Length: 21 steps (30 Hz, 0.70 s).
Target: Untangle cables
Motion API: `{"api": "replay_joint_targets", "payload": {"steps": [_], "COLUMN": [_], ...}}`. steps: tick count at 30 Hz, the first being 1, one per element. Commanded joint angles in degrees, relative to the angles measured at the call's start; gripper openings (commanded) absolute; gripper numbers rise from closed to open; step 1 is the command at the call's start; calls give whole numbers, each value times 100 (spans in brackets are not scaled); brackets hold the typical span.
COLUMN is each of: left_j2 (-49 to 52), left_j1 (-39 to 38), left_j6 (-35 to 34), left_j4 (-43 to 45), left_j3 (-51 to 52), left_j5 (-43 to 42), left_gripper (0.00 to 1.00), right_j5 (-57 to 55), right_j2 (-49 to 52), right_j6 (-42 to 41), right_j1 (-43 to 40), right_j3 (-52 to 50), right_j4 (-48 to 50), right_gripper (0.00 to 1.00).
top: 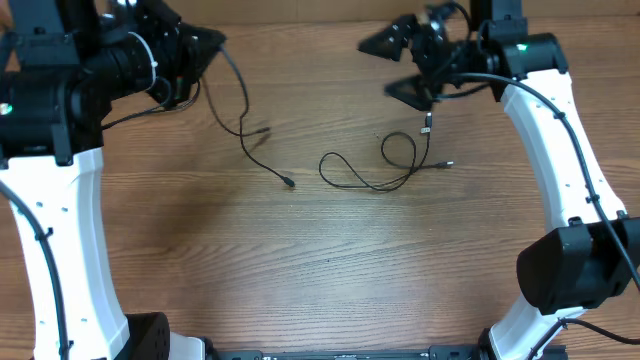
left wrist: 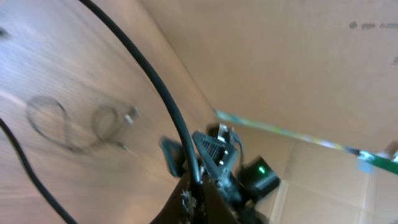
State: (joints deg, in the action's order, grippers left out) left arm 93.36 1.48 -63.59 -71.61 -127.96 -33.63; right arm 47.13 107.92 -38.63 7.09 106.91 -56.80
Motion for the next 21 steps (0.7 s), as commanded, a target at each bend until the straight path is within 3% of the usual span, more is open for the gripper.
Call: {"api": "replay_joint_targets", "payload": {"steps": [1, 6, 11, 15, 21], "left_j2": [-131, -122, -122, -92, 81], "left_j1": [-37, -20, 151, 557, 1639], "left_j6": [887, 402, -323, -328, -256], "left_j4": [-238, -649, -1237, -1550, -1856], "left_j3": [-264, -262, -260, -247, -20], "left_j5": [1014, 1508, 2857, 3377, 3508], "left_gripper": [4, 4, 4, 4, 4], "right_j5": [-1392, -1709, -2179, -3158, -3987], "right_j2": [-216, -216, -216, -216, -216], "right_j6": [455, 463, 466, 466, 463], "right_j1": [0, 2, 2, 0, 0], "right_j3": [68, 68, 68, 68, 68], "right_j4": [-293, -560, -710, -883, -1043], "right_gripper": [100, 100, 100, 100, 100]}}
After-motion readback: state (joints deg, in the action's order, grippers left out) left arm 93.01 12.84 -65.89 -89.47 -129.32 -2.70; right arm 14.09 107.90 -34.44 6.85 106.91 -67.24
